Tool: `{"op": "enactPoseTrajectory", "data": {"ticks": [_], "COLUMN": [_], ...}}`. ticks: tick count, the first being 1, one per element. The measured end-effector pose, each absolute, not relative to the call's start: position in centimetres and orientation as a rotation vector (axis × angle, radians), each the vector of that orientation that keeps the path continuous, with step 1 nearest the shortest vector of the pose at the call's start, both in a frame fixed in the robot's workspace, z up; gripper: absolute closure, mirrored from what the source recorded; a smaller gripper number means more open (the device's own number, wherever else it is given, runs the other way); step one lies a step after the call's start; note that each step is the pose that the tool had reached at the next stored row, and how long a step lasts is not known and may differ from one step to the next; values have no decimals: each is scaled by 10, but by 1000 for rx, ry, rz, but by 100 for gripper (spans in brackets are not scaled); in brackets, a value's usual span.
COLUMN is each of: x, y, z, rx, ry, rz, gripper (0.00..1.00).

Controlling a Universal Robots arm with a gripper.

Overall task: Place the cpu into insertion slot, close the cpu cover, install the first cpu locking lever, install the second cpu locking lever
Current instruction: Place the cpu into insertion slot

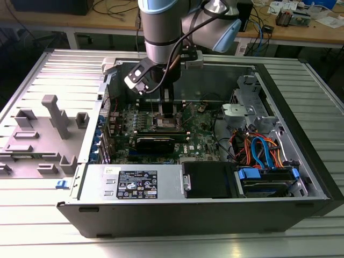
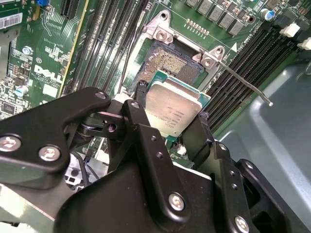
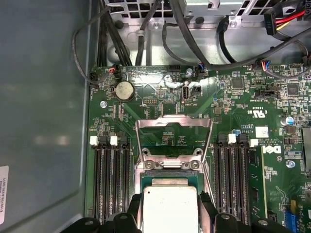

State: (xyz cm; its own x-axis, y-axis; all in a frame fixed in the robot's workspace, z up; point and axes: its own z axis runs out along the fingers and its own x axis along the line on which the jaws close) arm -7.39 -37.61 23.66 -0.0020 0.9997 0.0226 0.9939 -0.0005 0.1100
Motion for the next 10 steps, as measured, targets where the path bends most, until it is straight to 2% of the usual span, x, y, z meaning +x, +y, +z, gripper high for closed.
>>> {"op": "enactPoseTrajectory", "data": {"ticks": [10], "x": [-74], "y": [-378], "z": [224], "rx": [2174], "ry": [2176], "rz": [145], "gripper": [45]}}
